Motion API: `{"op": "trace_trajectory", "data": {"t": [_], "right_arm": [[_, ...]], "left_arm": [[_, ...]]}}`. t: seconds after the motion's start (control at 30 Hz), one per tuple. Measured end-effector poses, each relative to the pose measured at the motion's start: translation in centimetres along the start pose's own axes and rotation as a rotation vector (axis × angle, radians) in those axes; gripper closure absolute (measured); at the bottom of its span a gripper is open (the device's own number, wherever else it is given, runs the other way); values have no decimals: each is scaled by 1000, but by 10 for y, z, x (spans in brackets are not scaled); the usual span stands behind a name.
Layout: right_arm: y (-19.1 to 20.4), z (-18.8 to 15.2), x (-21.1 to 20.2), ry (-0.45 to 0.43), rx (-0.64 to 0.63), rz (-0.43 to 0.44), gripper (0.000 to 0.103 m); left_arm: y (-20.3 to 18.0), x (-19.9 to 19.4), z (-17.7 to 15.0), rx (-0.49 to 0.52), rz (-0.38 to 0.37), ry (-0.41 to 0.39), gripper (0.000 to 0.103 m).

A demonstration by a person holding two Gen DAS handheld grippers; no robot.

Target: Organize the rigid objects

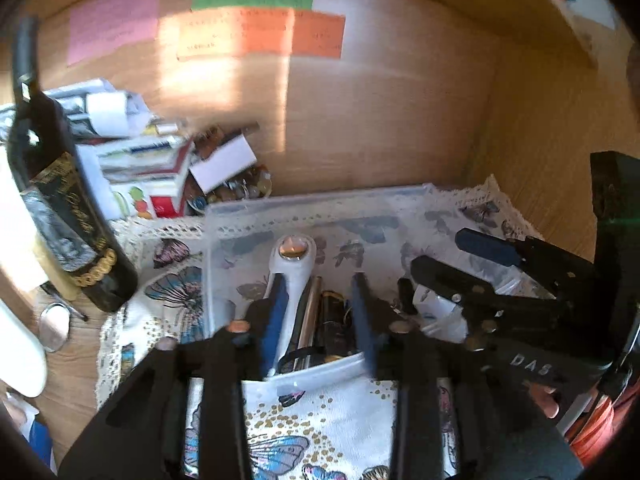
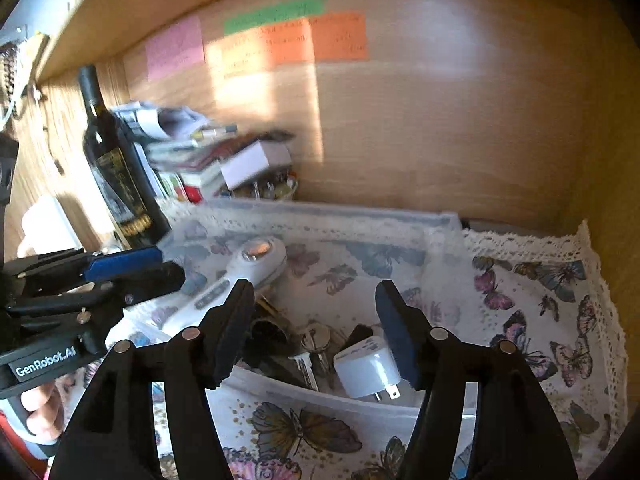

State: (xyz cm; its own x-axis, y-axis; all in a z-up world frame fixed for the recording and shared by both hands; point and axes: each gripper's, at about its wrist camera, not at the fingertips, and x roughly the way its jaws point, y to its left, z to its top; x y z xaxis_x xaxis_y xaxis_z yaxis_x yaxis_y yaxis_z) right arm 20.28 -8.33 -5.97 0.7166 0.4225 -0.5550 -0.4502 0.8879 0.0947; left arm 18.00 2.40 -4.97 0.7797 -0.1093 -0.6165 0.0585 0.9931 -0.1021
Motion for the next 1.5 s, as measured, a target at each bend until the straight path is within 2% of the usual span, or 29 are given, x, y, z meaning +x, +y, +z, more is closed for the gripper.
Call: {"op": "trace_trajectory", "data": {"t": [0.03, 0.1, 0.17, 0.3, 0.37, 0.5, 0.53, 0.73, 0.93, 1.5], "right_arm": [[0, 1, -5, -13, 3, 1, 37], [1, 4, -21, -54, 7, 6, 32], [0, 7, -40, -104, 6, 6, 30], [0, 6, -79, -208, 2, 1, 19], [1, 4, -95, -251, -1, 0, 17], [4, -2, -116, -296, -6, -13, 12], [5, -4, -119, -303, -6, -20, 10], [10, -19, -144, -365, 5, -70, 0], [16, -30, -159, -383, 3, -70, 0], [22, -35, -156, -367, 2, -61, 0]], "left_arm": [[-1, -8, 0, 3, 4, -22, 55], [-4, -23, -1, 20, 24, -69, 50], [-8, -37, -1, 40, 36, -110, 46], [-15, -72, -6, 65, 57, -217, 28], [-21, -92, -11, 81, 75, -278, 23], [-28, -118, -19, 90, 97, -341, 5], [-30, -121, -21, 88, 99, -349, 3], [-36, -142, -34, 72, 93, -377, 0], [-40, -150, -43, 50, 79, -382, 0], [-34, -149, -44, 7, 71, -372, 0]]}}
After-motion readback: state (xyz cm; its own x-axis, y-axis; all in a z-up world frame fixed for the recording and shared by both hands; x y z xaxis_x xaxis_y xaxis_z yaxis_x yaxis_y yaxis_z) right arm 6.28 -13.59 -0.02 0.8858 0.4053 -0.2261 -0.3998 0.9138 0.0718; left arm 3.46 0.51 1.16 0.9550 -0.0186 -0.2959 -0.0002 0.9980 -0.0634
